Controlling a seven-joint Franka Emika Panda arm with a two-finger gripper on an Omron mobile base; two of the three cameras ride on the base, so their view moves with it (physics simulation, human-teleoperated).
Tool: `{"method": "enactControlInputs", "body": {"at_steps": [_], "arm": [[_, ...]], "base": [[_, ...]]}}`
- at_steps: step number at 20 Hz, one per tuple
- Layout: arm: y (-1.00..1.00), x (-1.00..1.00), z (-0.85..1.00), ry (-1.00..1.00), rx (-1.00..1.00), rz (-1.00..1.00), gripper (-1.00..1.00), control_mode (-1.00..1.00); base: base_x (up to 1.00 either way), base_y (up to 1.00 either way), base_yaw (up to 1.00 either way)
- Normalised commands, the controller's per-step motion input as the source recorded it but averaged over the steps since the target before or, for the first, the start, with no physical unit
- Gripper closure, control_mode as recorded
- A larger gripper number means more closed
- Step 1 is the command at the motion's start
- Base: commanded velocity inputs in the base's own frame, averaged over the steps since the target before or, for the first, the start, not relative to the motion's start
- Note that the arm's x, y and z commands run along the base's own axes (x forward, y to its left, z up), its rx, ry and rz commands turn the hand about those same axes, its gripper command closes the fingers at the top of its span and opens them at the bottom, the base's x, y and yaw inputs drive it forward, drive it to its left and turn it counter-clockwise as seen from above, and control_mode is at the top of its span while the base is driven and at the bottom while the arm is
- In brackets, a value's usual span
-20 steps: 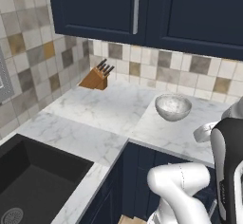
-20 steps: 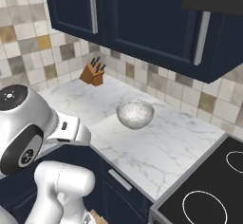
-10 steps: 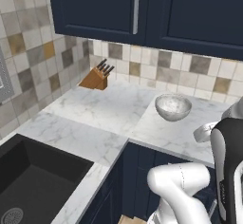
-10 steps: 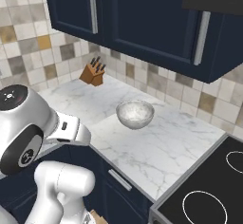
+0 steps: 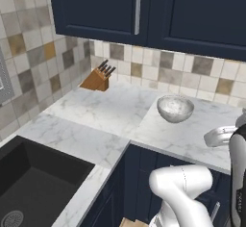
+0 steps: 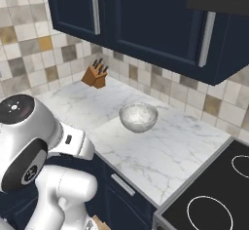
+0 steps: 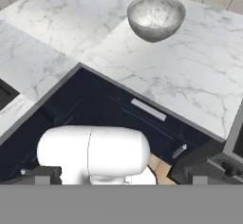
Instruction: Pick the cup and bowl from the counter and place them on the counter next to the sink.
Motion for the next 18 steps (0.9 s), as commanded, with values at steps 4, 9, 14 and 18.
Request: {"method": "enactControlInputs", "body": {"at_steps": [4,9,14,18], "arm": [[-0.01,-0.38,-0.15,-0.16,0.04,-0.09,-1.00,-1.00],[-0.12,0.18,0.00,-0.01,0.00,-0.12,-1.00,-1.00],[-0.35,0.47,-0.02,0.03,0.00,-0.34,-1.00,-1.00],[-0.38,0.53,-0.06,0.01,0.05,-0.35,-1.00,-1.00]], "base": [[0.00,0.00,0.00],[0.00,0.00,0.00],[0.00,0.00,0.00],[0.00,0.00,0.00]]}}
